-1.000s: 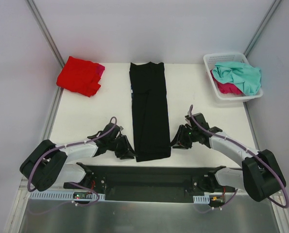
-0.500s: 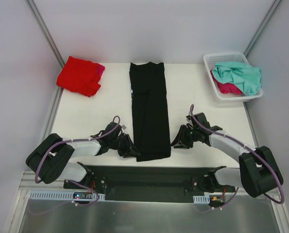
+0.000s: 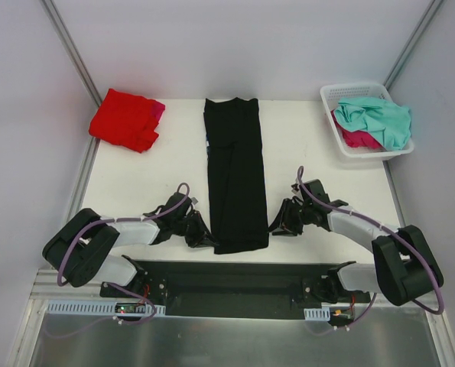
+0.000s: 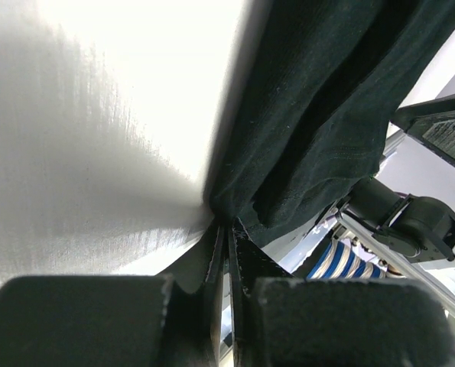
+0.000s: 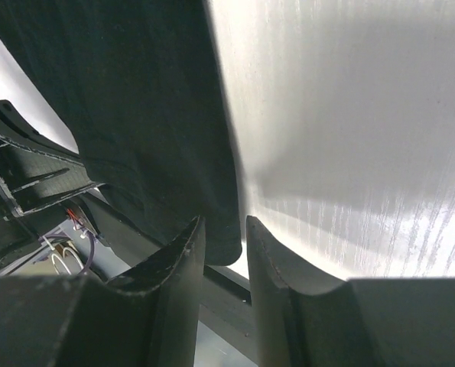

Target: Fold and stack the t-shirts

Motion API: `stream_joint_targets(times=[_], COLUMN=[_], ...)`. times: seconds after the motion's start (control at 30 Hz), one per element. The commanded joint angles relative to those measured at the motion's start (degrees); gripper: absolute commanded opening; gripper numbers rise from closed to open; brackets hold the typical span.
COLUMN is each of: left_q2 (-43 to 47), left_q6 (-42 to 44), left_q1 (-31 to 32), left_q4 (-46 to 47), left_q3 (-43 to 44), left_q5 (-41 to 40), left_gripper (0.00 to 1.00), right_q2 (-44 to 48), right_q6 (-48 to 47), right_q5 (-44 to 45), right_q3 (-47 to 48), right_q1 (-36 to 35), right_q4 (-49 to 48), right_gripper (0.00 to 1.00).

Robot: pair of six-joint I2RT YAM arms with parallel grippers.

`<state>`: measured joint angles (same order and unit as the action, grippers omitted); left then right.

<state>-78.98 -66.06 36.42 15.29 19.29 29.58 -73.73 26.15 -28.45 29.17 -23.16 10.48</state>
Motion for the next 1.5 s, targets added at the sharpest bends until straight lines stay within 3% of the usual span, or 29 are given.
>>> stream_joint_targets(times=[0.0, 0.4, 0.83, 1.07, 1.17, 1.3, 1.47], left_q2=[-1.53, -1.70, -2.49, -2.58, -2.41, -1.97, -2.05], left_q6=[0.41, 0.50, 0.67, 0.76, 0.76, 0.67, 0.06], left_q1=[0.49, 0.49, 0.49, 0.49, 0.49, 0.49, 0.49], left_q4=[-0.61, -0.52, -0.52, -0.44, -0.52, -0.52, -0.52], left_q3=[-0.22, -0.22, 0.40, 0.22, 0.14, -0.39, -0.66], left_q5=[-0.32, -0.14, -0.14, 0.03, 0.12, -0.05, 0.03], left_gripper=[0.00, 0.00, 0.00, 0.00, 0.00, 0.00, 0.00], right_q2=[-1.32, -3.52, -1.24, 0.61, 1.31, 2.72, 2.54], right_q6=[0.74, 3.64, 8.91, 8.65, 8.13, 7.77, 7.51], right_q5=[-2.14, -3.46, -1.53, -0.03, 0.15, 1.29, 1.55], right_q3=[-0.95, -4.29, -4.30, -4.65, -4.47, -4.03, -4.12], right_q1=[0.30, -0.22, -7.60, -8.13, -8.04, -8.04, -8.04], right_q4=[-3.70, -10.12, -10.22, -9.34, -8.46, -6.18, -4.77], right_gripper=[0.31, 0.31, 0.31, 0.29, 0.27, 0.01, 0.01])
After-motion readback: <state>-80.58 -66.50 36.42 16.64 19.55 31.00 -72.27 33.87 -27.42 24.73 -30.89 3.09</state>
